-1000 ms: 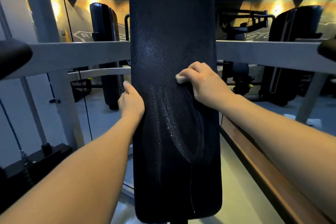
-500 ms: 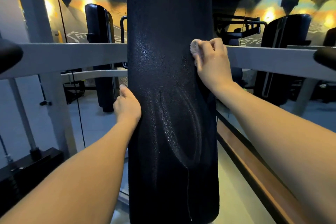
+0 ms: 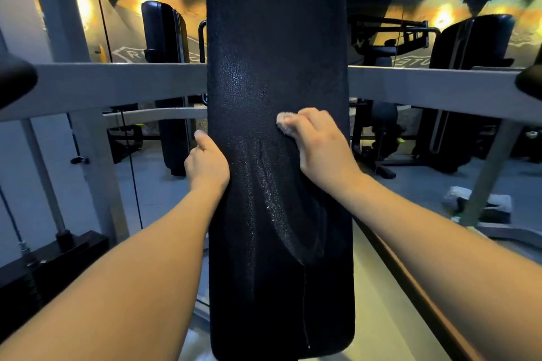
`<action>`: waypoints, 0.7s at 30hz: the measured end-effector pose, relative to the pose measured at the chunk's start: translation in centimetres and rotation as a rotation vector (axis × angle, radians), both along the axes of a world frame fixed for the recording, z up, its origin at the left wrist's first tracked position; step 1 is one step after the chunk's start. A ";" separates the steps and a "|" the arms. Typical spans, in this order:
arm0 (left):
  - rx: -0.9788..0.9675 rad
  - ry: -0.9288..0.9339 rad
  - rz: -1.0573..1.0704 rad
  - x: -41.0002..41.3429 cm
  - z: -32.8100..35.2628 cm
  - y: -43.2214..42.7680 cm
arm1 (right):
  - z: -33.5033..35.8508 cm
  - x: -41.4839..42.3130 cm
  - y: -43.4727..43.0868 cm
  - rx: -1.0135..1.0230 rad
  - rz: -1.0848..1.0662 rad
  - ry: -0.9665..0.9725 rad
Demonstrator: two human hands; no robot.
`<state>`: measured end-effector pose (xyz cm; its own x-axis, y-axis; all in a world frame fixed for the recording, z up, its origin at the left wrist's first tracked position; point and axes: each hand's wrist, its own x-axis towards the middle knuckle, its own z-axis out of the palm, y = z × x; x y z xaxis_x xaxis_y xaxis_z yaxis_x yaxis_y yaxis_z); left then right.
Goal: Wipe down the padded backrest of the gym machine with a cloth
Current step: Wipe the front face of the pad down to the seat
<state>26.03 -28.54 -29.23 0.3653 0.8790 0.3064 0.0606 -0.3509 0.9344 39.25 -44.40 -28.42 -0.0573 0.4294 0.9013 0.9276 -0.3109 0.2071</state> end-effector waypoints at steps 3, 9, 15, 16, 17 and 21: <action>-0.004 0.000 -0.002 0.0 0.0 -0.1 | 1.9 0.4 -1.2 -0.114 -0.009 -0.047; -0.005 -0.003 0.010 0.3 -0.1 0.2 | 13.7 4.7 -0.8 0.275 -0.215 0.136; -0.013 -0.013 0.028 0.6 -0.4 0.3 | 13.7 6.6 0.2 0.208 -0.242 0.200; -0.017 -0.012 0.027 0.6 -0.3 0.2 | 12.6 6.4 0.1 0.206 -0.221 0.187; -0.020 -0.012 0.027 0.6 -0.3 -0.1 | 11.4 6.2 -0.2 0.203 -0.202 0.171; -0.011 0.003 0.051 0.4 -0.2 -0.5 | 6.4 5.0 -1.4 0.179 -0.128 0.145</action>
